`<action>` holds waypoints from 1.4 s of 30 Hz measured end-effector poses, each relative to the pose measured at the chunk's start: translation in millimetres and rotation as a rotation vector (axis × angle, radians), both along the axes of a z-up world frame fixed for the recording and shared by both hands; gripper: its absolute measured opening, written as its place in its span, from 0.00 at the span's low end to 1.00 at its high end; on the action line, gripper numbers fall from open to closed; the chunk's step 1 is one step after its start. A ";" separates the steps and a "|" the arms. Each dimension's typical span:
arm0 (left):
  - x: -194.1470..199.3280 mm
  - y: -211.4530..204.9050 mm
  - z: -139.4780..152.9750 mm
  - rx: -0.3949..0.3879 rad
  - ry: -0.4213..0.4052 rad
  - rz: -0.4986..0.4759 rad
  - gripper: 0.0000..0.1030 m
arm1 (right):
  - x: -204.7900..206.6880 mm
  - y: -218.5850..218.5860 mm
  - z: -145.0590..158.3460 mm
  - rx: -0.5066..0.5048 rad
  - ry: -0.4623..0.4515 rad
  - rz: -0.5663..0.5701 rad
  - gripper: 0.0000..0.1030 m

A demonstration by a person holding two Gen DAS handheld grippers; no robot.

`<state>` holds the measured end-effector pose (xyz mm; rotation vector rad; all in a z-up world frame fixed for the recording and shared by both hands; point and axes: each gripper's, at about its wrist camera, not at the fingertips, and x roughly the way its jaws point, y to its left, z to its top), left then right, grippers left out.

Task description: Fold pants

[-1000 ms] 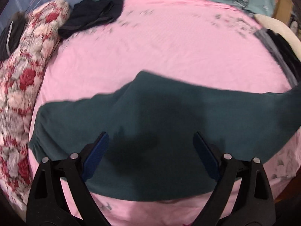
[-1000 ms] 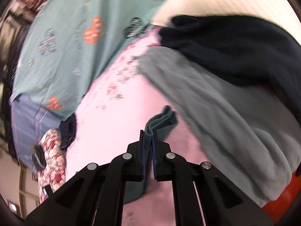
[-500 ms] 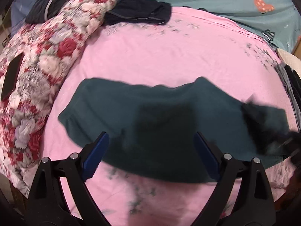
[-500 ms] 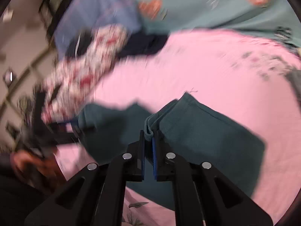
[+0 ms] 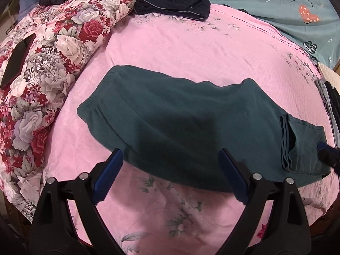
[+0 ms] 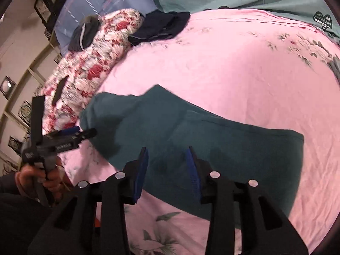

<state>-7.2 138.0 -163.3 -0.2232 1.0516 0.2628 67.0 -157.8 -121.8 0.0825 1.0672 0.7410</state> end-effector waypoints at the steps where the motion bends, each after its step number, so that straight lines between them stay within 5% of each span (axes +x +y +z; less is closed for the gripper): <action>1: -0.5 0.4 0.2 -0.005 -0.002 -0.001 0.89 | -1.5 7.3 -4.2 -0.026 -0.006 0.028 0.37; 9: -7.3 2.1 1.4 0.001 0.001 -0.004 0.89 | -4.7 41.0 -42.0 -0.173 -0.041 0.144 0.31; 13: -8.5 6.0 -0.4 -0.014 0.007 0.015 0.89 | -0.7 34.3 -36.5 -0.187 -0.039 0.128 0.05; 20: -2.5 2.4 -2.2 -0.018 0.009 0.003 0.89 | -8.8 41.7 -14.5 -0.153 -0.088 0.155 0.05; 24: -1.4 -0.3 1.6 -0.002 0.003 -0.014 0.89 | -9.5 47.0 -35.7 -0.207 -0.059 0.170 0.19; 26: -1.5 1.5 1.0 -0.002 0.006 -0.010 0.89 | -14.8 44.0 -24.4 -0.194 -0.087 0.180 0.47; 28: -1.1 3.3 -1.2 -0.008 0.015 0.002 0.89 | -21.5 41.4 -18.1 -0.167 -0.146 0.194 0.50; 31: -0.9 4.0 -1.8 -0.010 0.019 0.005 0.89 | -14.4 47.0 -35.0 -0.202 -0.119 0.189 0.49; 33: -0.8 3.6 -0.3 0.000 0.017 0.002 0.89 | -13.2 50.2 -42.5 -0.215 -0.126 0.199 0.44; 38: 0.4 7.7 -1.1 -0.012 0.020 0.022 0.89 | -14.7 51.6 -40.9 -0.298 -0.209 0.238 0.08; 42: 1.4 6.7 0.5 -0.003 0.013 0.012 0.89 | -26.8 47.4 -18.0 -0.295 -0.267 0.268 0.08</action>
